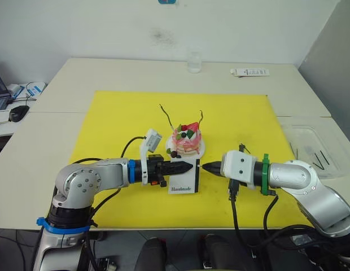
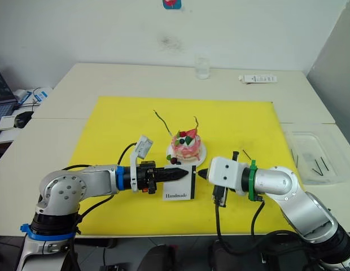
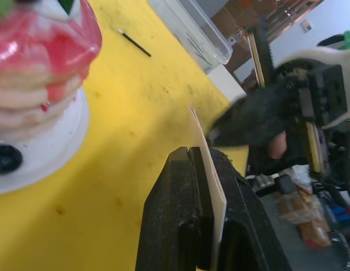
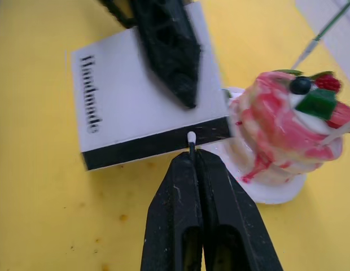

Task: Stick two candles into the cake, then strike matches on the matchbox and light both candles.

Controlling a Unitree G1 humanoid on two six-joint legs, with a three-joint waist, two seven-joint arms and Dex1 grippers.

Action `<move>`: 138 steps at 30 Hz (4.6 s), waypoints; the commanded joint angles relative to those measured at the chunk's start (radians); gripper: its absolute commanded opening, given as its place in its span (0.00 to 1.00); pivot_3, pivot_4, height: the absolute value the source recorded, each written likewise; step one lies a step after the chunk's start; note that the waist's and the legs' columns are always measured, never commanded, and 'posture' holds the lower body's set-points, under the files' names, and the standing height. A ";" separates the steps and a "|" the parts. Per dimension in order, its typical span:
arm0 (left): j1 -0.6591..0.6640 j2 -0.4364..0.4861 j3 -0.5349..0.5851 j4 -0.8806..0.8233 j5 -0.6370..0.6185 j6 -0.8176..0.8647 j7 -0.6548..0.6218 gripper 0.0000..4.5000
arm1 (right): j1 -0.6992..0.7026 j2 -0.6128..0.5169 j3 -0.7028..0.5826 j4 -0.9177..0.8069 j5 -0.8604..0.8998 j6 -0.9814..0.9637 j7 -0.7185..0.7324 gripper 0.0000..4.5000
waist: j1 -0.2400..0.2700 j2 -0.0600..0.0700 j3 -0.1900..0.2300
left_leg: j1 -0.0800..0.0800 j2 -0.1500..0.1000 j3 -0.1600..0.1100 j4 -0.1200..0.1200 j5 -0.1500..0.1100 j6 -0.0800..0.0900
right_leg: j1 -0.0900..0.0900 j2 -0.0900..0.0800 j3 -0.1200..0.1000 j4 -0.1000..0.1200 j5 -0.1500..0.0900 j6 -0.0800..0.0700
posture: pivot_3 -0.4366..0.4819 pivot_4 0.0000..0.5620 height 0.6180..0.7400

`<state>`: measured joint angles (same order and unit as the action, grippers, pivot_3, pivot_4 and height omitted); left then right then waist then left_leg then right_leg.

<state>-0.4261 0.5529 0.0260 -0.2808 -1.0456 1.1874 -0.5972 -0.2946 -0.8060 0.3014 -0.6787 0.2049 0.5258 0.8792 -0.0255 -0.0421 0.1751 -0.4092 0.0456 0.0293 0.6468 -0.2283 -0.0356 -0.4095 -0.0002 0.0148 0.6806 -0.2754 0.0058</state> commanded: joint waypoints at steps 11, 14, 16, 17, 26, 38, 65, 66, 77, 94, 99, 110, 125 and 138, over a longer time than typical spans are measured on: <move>0.008 0.017 -0.010 -0.011 0.055 -0.047 -0.085 0.00 | -0.097 0.043 -0.053 0.030 -0.010 -0.015 -0.033 0.00 | -0.001 0.000 0.000 | 0.002 0.001 0.001 0.000 0.000 0.000 | 0.002 0.000 0.000 0.000 0.000 0.000 | 0.48 0.27 1.00; 0.003 0.007 -0.009 -0.014 0.046 -0.033 -0.079 0.00 | -0.117 0.051 -0.020 0.054 -0.058 -0.024 -0.041 0.00 | -0.001 0.000 0.000 | 0.002 0.000 0.001 0.000 0.000 0.000 | 0.002 0.000 0.001 0.000 0.000 0.000 | 0.48 0.27 1.00; -0.002 0.003 -0.007 -0.011 0.049 -0.029 -0.078 0.00 | -0.120 0.051 -0.004 0.062 -0.079 -0.037 -0.035 0.00 | 0.000 0.000 0.000 | 0.002 0.000 0.001 0.000 0.000 0.000 | 0.002 0.000 0.001 0.000 0.000 0.000 | 0.48 0.27 1.00; -0.004 0.003 -0.006 -0.009 0.050 -0.028 -0.078 0.00 | -0.120 0.051 0.002 0.064 -0.089 -0.043 -0.033 0.00 | 0.000 0.000 0.000 | 0.002 0.000 0.001 0.000 0.000 0.000 | 0.002 0.000 0.000 0.000 0.000 0.000 | 0.48 0.27 1.00; -0.014 -0.003 0.000 -0.011 0.043 -0.017 -0.080 0.00 | -0.113 0.060 0.021 0.075 -0.135 -0.053 -0.029 0.00 | 0.000 0.000 0.000 | 0.002 0.001 0.000 0.000 0.000 0.000 | 0.002 0.000 0.000 0.000 0.000 0.000 | 0.48 0.27 1.00; -0.022 -0.021 -0.005 -0.031 0.039 -0.027 -0.085 0.00 | -0.131 0.062 0.065 0.116 -0.181 -0.083 0.009 0.00 | 0.000 0.000 0.000 | 0.002 0.001 0.000 0.000 0.000 0.000 | 0.002 0.000 0.000 0.000 0.000 0.000 | 0.48 0.27 1.00; 0.151 0.105 0.065 -0.050 0.119 -0.064 -0.121 0.00 | -0.357 0.225 -0.033 0.109 -0.037 0.139 -0.075 0.00 | -0.009 0.000 0.000 | 0.008 0.003 0.003 -0.001 0.000 0.000 | 0.004 -0.001 0.003 0.002 0.000 -0.001 | 0.48 0.27 1.00; 0.153 0.104 0.070 -0.050 0.114 -0.061 -0.120 0.00 | -0.368 0.236 -0.026 0.114 -0.044 0.145 -0.087 0.00 | -0.006 0.000 0.000 | 0.007 0.003 0.002 -0.001 0.000 0.000 | 0.004 -0.002 0.002 0.002 0.000 -0.001 | 0.48 0.27 1.00; 0.165 0.119 0.058 -0.034 0.139 -0.078 -0.134 0.00 | -0.489 0.389 0.114 0.235 -0.234 0.095 -0.242 0.00 | -0.004 0.000 0.000 | 0.007 0.002 0.002 -0.002 0.000 0.000 | 0.003 -0.002 0.002 0.001 0.002 -0.006 | 0.48 0.27 1.00; 0.107 0.116 0.198 0.033 -0.037 0.067 -0.105 0.00 | -0.546 0.465 0.131 0.322 -0.301 0.065 -0.239 0.00 | -0.005 0.000 0.000 | 0.007 0.002 0.001 -0.002 0.000 0.000 | 0.003 -0.002 0.001 0.001 0.002 -0.006 | 0.48 0.27 1.00; 0.107 0.108 0.211 0.033 -0.066 0.094 -0.086 0.00 | -0.561 0.484 0.143 0.352 -0.330 0.046 -0.240 0.00 | -0.005 0.000 0.000 | 0.007 0.002 0.002 -0.002 0.000 0.000 | 0.003 -0.002 0.001 0.001 0.002 -0.006 | 0.48 0.27 1.00; 0.114 0.107 0.217 0.025 -0.100 0.108 -0.063 0.00 | -0.584 0.496 0.137 0.391 -0.359 0.028 -0.235 0.00 | -0.005 0.000 0.000 | 0.007 0.002 0.002 -0.003 0.000 0.000 | 0.003 -0.003 0.001 0.001 0.002 -0.006 | 0.48 0.27 1.00; 0.103 0.102 0.208 0.029 -0.101 0.107 -0.059 0.00 | -0.578 0.500 0.136 0.425 -0.388 -0.013 -0.236 0.00 | -0.005 0.000 0.000 | 0.007 0.002 0.002 -0.003 0.000 0.000 | 0.003 -0.003 0.001 0.001 0.002 -0.006 | 0.48 0.27 1.00; 0.103 0.098 0.205 0.025 -0.102 0.108 -0.058 0.00 | -0.577 0.501 0.134 0.434 -0.394 -0.024 -0.232 0.00 | -0.005 0.000 0.000 | 0.007 0.002 0.002 -0.003 0.000 0.000 | 0.003 -0.003 0.001 0.001 0.002 -0.006 | 0.48 0.27 1.00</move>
<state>-0.3084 0.6540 0.2239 -0.2347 -1.1231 1.3002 -0.6474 -0.8521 -0.3083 0.4542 -0.2280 -0.1802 0.5252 0.6496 -0.0301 -0.0417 0.1753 -0.4025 0.0481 0.0310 0.6437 -0.2284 -0.0356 -0.4064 -0.0030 0.0160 0.6814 -0.2735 -0.0004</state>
